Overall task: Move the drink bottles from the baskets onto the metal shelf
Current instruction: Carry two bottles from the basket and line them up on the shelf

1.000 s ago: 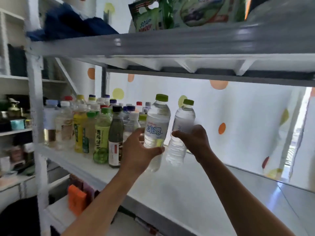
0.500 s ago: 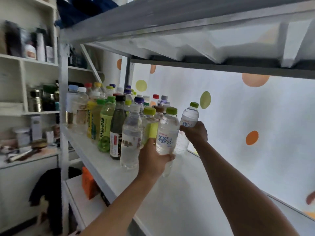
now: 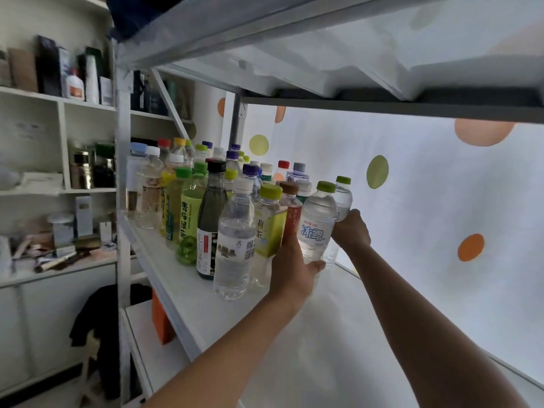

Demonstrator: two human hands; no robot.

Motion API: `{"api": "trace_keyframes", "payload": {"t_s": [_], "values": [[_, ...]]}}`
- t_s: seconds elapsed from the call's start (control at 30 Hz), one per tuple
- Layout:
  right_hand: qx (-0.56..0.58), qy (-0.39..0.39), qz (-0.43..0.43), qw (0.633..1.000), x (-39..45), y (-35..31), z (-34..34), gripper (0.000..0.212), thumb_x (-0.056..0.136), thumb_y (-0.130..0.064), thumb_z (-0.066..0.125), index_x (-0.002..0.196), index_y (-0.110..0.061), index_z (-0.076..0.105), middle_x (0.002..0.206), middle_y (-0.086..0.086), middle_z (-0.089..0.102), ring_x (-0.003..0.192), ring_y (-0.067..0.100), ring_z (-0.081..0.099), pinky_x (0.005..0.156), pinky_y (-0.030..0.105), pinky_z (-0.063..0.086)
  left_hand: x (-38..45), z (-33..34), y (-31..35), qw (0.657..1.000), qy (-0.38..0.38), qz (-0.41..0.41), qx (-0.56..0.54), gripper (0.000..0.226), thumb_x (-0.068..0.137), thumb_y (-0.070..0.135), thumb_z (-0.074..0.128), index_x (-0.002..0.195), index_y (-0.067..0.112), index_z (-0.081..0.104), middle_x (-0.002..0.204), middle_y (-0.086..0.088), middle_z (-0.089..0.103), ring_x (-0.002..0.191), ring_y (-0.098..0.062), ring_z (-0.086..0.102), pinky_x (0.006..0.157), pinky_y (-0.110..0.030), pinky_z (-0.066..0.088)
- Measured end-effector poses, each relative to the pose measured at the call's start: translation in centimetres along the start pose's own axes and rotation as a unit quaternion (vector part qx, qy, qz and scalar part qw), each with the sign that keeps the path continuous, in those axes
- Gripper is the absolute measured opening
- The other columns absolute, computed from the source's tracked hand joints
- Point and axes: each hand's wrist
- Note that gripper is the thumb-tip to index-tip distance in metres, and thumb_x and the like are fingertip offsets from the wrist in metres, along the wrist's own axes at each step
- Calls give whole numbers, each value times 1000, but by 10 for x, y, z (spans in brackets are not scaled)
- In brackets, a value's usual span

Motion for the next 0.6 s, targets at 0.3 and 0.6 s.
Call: {"api": "trace_keyframes", "payload": {"t_s": [0.3, 0.6], "values": [[125, -53, 17, 991, -6, 14, -10, 43, 96, -33, 61, 126, -4, 51, 110, 14, 60, 93, 28, 61, 73, 44, 59, 7, 12, 13, 977, 41, 8, 210, 70, 79, 43, 74, 134, 13, 42, 131, -5, 52, 119, -23, 53, 92, -33, 47], [132, -111, 8, 985, -2, 18, -19, 40, 96, -2, 53, 136, -4, 53, 128, 14, 61, 104, 30, 60, 60, 35, 58, 17, 20, 20, 980, 1, 6, 200, 54, 82, 31, 74, 125, 7, 52, 128, -13, 52, 116, -28, 54, 94, -31, 44]]}}
Point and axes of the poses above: each hand's wrist, its own x-axis towards the middle knuckle, its own z-axis out of the palm, y = z × x
